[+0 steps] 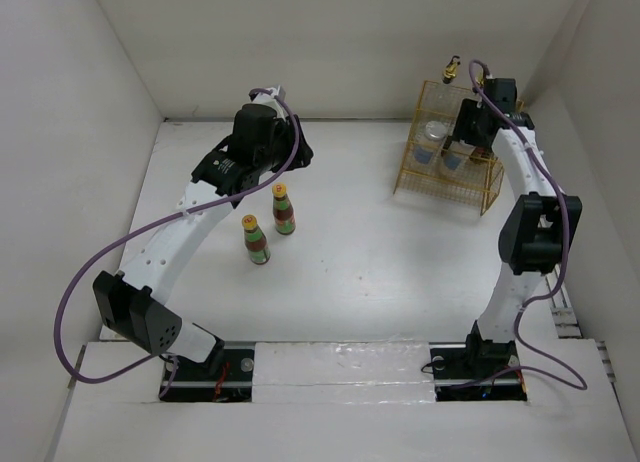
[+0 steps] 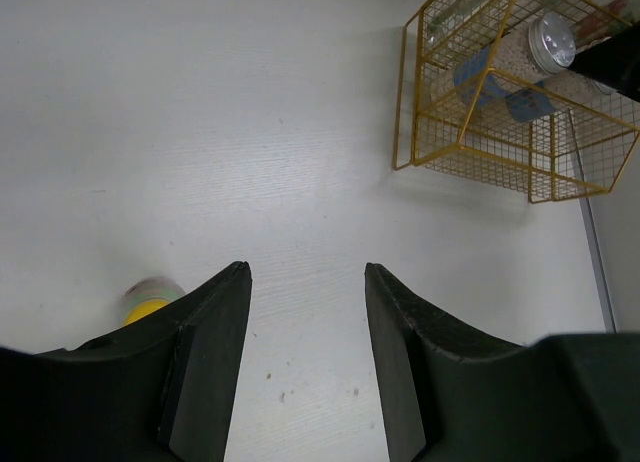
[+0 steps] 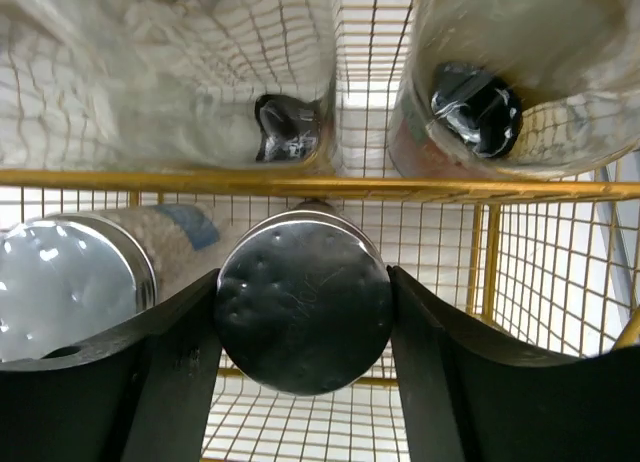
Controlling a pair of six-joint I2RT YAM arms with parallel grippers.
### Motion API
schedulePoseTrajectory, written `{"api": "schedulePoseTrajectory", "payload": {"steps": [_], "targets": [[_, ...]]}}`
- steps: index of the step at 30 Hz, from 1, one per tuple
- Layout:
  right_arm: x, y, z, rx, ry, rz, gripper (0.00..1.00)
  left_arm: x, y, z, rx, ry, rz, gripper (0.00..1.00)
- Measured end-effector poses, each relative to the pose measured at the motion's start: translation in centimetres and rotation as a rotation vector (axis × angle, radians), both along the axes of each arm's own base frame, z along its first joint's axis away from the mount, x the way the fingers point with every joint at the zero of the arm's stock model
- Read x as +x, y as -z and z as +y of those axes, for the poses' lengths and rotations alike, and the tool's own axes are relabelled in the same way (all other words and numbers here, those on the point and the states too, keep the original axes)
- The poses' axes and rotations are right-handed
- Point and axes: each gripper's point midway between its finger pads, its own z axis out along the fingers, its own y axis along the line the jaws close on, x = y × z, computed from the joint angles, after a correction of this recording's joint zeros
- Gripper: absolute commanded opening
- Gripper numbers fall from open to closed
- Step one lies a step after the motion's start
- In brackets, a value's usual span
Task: Organize the condiment bottles
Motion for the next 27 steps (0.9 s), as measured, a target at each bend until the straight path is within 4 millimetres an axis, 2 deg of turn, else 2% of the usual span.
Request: {"api": "schedulePoseTrajectory", "payload": {"steps": [2, 6, 9, 12, 14, 15, 16, 18, 19, 21, 22, 23, 24, 26, 27], "targets": [[-0.1, 0.1, 0.1, -0.002, -0.005, 0.009, 0.78, 0.0, 0.0, 0.0, 0.0, -0.001, 0.0, 0.45], [-0.3, 0.2, 0.7, -0.006, -0.013, 0.018, 0.91, 0.0, 0.0, 0.0, 0.0, -0.001, 0.0, 0.45], [-0.3, -0.7, 0.9, -0.014, -0.014, 0.001, 0.93, 0.0, 0.0, 0.1, 0.001, -0.003, 0.0, 0.45], [-0.7, -2.9, 1.0, -0.028, -0.006, -0.043, 0.9, 0.1, 0.1, 0.3, 0.008, -0.013, 0.001, 0.45], [-1.4, -5.6, 1.4, -0.043, -0.009, -0.108, 0.62, 0.1, -0.1, 0.6, 0.019, -0.025, 0.0, 0.45], [-2.3, -7.2, 2.0, -0.047, -0.024, -0.143, 0.44, 0.1, -0.3, 0.7, 0.023, -0.03, -0.002, 0.45], [-3.0, -8.9, 3.0, -0.047, -0.046, -0.196, 0.16, 0.0, -0.8, 0.9, 0.027, -0.036, -0.006, 0.45], [-4.7, -12.1, 6.4, -0.031, -0.137, -0.303, 0.04, 0.1, -2.4, 1.2, 0.02, -0.048, -0.035, 0.43], [-5.7, -13.5, 9.0, -0.016, -0.204, -0.349, 0.01, 0.2, -3.6, 1.3, 0.013, -0.055, -0.056, 0.42], [-7.2, -15.5, 15.5, 0.019, -0.381, -0.425, 0.03, 0.4, -6.2, 1.5, -0.006, -0.066, -0.107, 0.39], [-7.9, -15.9, 19.0, 0.04, -0.476, -0.45, 0.09, 0.4, -7.5, 1.7, -0.016, -0.076, -0.134, 0.31], [-8.7, -15.8, 22.6, 0.062, -0.572, -0.464, 0.33, 0.4, -8.7, 1.9, -0.025, -0.087, -0.161, 0.23], [-9.6, -15.2, 25.9, 0.085, -0.658, -0.464, 0.47, 0.4, -9.7, 2.2, -0.035, -0.101, -0.184, 0.18], [-11.7, -12.8, 32.0, 0.125, -0.84, -0.431, 0.64, 0.2, -11.2, 3.2, -0.033, -0.138, -0.22, 0.09], [-12.7, -11.2, 34.4, 0.135, -0.913, -0.399, 0.75, -0.1, -11.7, 3.8, -0.029, -0.159, -0.23, 0.09]]}}
